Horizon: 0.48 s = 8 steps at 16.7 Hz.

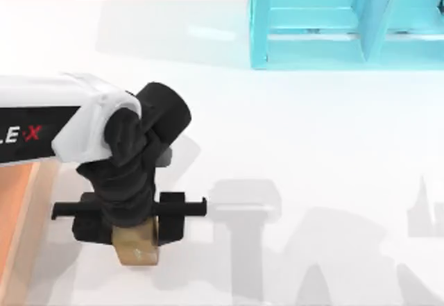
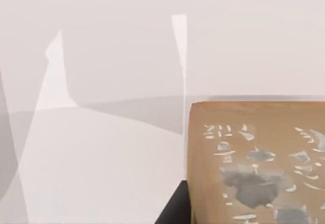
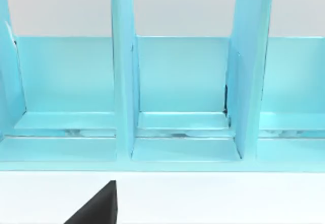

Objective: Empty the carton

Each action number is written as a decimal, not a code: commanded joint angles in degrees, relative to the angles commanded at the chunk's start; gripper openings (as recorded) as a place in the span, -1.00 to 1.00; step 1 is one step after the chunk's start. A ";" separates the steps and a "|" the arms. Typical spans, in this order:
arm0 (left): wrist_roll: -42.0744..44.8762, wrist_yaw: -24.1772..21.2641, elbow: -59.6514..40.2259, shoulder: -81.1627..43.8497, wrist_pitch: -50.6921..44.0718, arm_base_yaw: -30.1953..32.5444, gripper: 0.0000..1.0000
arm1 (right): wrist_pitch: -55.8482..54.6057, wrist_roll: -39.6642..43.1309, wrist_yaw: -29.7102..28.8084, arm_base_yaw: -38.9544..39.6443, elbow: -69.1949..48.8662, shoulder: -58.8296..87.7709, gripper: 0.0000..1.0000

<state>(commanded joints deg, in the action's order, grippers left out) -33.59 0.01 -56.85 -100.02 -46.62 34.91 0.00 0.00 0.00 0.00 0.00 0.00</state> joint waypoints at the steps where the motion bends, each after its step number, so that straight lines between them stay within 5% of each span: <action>1: 0.00 0.00 0.00 0.00 0.00 0.00 0.06 | 0.00 0.00 0.00 0.00 0.00 0.00 1.00; 8: 0.00 0.00 0.00 0.00 0.00 0.00 1.00 | 0.00 0.00 0.00 0.00 0.00 0.00 1.00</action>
<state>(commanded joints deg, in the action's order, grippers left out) -33.59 0.01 -56.85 -100.02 -46.62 34.91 0.00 0.00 0.00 0.00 0.00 0.00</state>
